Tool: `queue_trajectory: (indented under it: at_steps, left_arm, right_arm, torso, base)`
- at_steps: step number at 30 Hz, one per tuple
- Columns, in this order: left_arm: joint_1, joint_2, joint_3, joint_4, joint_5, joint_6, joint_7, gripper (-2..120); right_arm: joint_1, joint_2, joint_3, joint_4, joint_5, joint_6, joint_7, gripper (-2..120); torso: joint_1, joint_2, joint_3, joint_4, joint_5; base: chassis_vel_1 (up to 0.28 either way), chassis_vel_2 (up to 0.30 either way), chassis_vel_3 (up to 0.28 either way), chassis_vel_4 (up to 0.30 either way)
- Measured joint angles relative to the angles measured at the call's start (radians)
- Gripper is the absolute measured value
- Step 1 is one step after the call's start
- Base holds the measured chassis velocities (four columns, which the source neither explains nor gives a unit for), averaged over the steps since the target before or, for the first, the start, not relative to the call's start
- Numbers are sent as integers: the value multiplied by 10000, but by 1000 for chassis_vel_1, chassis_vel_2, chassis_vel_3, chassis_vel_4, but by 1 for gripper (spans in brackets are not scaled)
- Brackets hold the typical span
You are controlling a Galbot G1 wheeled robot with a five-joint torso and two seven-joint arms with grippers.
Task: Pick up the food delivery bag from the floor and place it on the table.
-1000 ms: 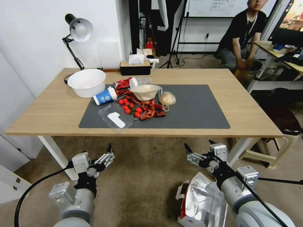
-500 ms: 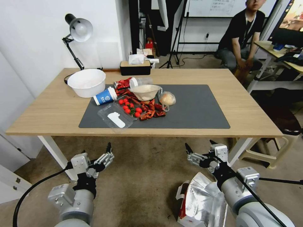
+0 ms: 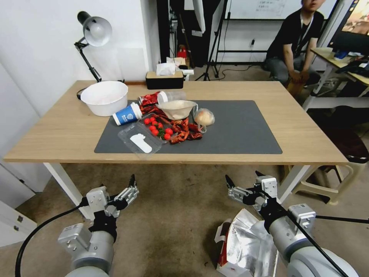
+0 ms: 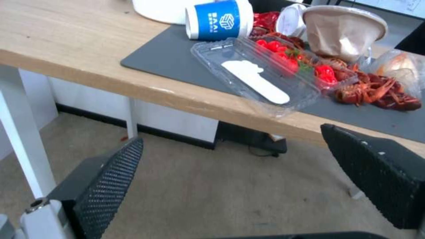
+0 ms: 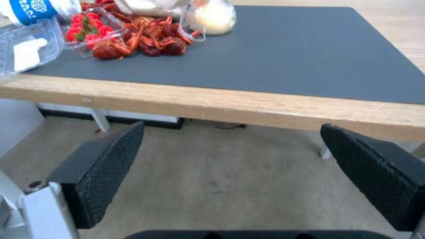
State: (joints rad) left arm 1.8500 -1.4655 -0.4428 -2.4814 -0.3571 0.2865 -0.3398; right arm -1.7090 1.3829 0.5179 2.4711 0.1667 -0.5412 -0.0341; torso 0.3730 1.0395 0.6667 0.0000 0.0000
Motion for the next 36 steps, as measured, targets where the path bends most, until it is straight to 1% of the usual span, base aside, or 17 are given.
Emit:
queue_trajectory:
  at_steps: [1, 2, 4, 6, 8, 9, 12, 13, 15, 20, 23, 24, 27, 28, 36]
  left_arm:
    - [-3, 0, -6, 0, 6, 0, -2, 100]
    - [-3, 0, -6, 0, 6, 0, -2, 100]
    - [-12, 12, -32, 0, 18, 1, -4, 100]
    - [-14, 14, -37, 0, 18, 0, -5, 100]
    - [-21, 23, -47, 0, 13, -12, -6, 100]
    - [-21, 23, -47, 0, 13, -12, -6, 100]
    - [-29, 16, -39, 7, 23, -17, -8, 100]
    - [-29, 16, -39, 7, 23, -17, -8, 100]
    - [-34, 20, -39, 16, 34, -16, -8, 100]
    - [-39, 26, -42, 23, 35, -58, -4, 100]
    - [-25, 29, -48, 22, 43, -100, 4, 100]
    - [-25, 29, -48, 22, 43, -100, 4, 100]
    - [-16, 30, -51, 12, 56, -103, 8, 100]
    - [-16, 30, -51, 12, 56, -103, 8, 100]
    - [14, 13, -45, -37, 73, -68, 8, 100]
  right_arm:
    - [4, -2, 1, -2, 0, 0, 0, 100]
    - [4, -2, 1, -2, 0, 0, 0, 100]
    - [19, 8, 1, -23, -16, -7, -1, 100]
    - [21, 14, 0, -28, -21, -8, -2, 100]
    - [32, 41, -6, -32, -61, -16, -21, 100]
    - [32, 41, -6, -32, -61, -16, -21, 100]
    - [20, 33, -2, -40, -106, -42, -49, 100]
    - [20, 33, -2, -40, -106, -42, -49, 100]
    - [20, 35, 0, -40, -117, -52, -54, 100]
    - [15, 37, 0, -40, -122, -57, -58, 100]
    - [18, 36, 0, -40, -125, -61, -63, 100]
    - [18, 36, 0, -40, -125, -61, -63, 100]
    - [20, 34, 3, -43, -153, -76, -77, 100]
    - [20, 34, 3, -43, -153, -76, -77, 100]
    - [9, 17, 12, -42, -174, -82, -102, 100]
  torso:
    - [-38, -93, -53, 0, 0]
    - [-38, -93, -53, 0, 0]
    - [-148, -345, -195, 0, 0]
    - [-166, -388, -220, 0, 0]
    - [-256, -588, -331, 0, 0]
    - [-256, -588, -331, 0, 0]
    - [-394, -892, -501, 0, 0]
    - [-394, -892, -501, 0, 0]
    - [-465, -1069, -601, 0, 1]
    - [-535, -1226, -693, 0, 0]
    - [-619, -1425, -805, 0, 0]
    - [-619, -1425, -805, 0, 0]
    - [-708, -1644, -934, 0, 0]
    - [-708, -1644, -934, 0, 0]
    - [-887, -2058, -1172, 0, 1]
  base:
    - [0, 0, 0, 0]
    - [0, 0, 0, 0]
    - [0, 0, 0, 0]
    - [0, 0, 0, 0]
    - [0, 0, 0, 0]
    - [0, 0, 0, 0]
    - [0, 0, 0, 0]
    - [0, 0, 0, 0]
    - [0, 0, 0, 0]
    - [0, 0, 0, 0]
    - [0, 0, 0, 0]
    - [0, 0, 0, 0]
    - [0, 0, 0, 0]
    - [0, 0, 0, 0]
    - [0, 0, 0, 0]
